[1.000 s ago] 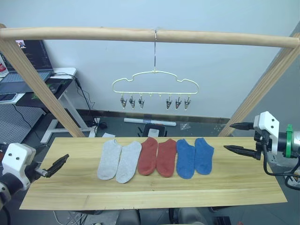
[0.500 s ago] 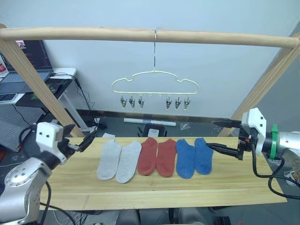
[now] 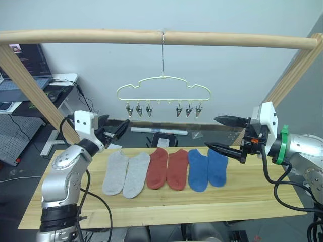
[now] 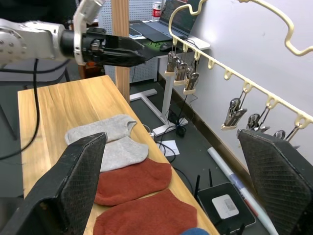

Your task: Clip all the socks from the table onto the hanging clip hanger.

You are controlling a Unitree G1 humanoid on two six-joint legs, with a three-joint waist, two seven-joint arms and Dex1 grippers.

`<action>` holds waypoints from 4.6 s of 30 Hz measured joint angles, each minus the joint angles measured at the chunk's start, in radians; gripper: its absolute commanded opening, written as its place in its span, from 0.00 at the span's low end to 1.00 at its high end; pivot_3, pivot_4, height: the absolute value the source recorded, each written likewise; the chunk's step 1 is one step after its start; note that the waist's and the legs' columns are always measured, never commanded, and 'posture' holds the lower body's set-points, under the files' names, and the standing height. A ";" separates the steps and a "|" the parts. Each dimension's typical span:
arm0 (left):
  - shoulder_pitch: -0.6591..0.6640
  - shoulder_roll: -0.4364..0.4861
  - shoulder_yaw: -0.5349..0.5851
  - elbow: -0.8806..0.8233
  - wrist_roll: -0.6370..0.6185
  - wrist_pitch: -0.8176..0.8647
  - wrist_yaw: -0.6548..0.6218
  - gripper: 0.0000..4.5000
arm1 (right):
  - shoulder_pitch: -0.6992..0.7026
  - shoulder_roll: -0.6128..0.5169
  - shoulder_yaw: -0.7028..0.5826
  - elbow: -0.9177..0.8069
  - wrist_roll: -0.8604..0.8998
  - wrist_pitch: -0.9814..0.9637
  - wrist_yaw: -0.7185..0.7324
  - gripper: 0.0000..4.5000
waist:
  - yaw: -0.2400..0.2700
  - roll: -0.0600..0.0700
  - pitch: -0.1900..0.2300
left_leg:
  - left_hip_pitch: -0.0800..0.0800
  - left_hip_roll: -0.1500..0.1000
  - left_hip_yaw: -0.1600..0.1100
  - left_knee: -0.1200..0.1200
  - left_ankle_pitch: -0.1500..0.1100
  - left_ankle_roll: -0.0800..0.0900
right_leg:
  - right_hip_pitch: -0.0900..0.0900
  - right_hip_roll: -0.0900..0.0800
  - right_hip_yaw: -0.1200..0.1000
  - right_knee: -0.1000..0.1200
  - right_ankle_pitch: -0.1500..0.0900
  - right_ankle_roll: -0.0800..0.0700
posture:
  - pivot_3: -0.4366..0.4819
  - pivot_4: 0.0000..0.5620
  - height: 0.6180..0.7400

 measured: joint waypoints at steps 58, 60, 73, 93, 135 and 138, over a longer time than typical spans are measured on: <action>-0.228 -0.036 -0.013 0.315 0.023 -0.104 -0.048 0.55 | 0.003 0.011 0.050 -0.075 0.046 0.022 -0.090 1.00 | -0.064 0.004 0.042 | -0.011 0.000 -0.012 0.003 0.000 0.000 | -0.003 0.000 -0.005 -0.003 -0.002 0.003 | 0.23 0.34 1.00; -0.238 -0.026 -0.013 0.315 0.020 -0.097 -0.051 0.55 | 0.003 0.013 0.057 -0.076 0.046 0.019 -0.091 1.00 | -0.067 0.004 0.042 | -0.011 0.000 -0.012 0.003 0.000 0.000 | -0.003 0.000 -0.005 -0.003 -0.002 0.003 | 0.23 0.34 1.00; -0.262 0.014 -0.022 0.315 0.087 -0.144 -0.045 0.55 | -0.005 0.019 0.059 -0.077 0.046 0.012 -0.094 1.00 | -0.078 0.004 0.046 | -0.011 0.000 -0.013 0.002 0.000 0.000 | -0.004 0.000 -0.005 -0.003 -0.002 0.003 | 0.23 0.33 1.00; -0.236 0.030 -0.054 0.316 0.198 -0.201 -0.017 0.55 | -0.037 0.027 0.078 -0.070 0.045 0.006 -0.082 1.00 | -0.076 0.003 0.047 | -0.012 0.000 -0.013 0.002 0.000 0.000 | -0.004 0.000 -0.005 -0.003 -0.002 0.003 | 0.26 0.33 1.00; -0.219 0.079 -0.028 0.310 0.050 -0.085 -0.145 0.41 | -0.036 0.045 0.137 -0.056 -0.007 -0.033 -0.079 1.00 | -0.076 0.003 0.048 | -0.012 0.000 -0.014 0.002 0.000 0.000 | -0.005 0.000 -0.005 -0.003 -0.002 0.004 | 0.24 0.31 1.00; -0.220 0.083 -0.028 0.310 0.054 -0.087 -0.147 0.47 | -0.034 0.046 0.138 -0.056 -0.014 -0.035 -0.082 1.00 | -0.076 0.003 0.048 | -0.012 0.000 -0.014 0.002 0.000 0.000 | -0.005 0.000 -0.005 -0.003 -0.002 0.004 | 0.24 0.31 1.00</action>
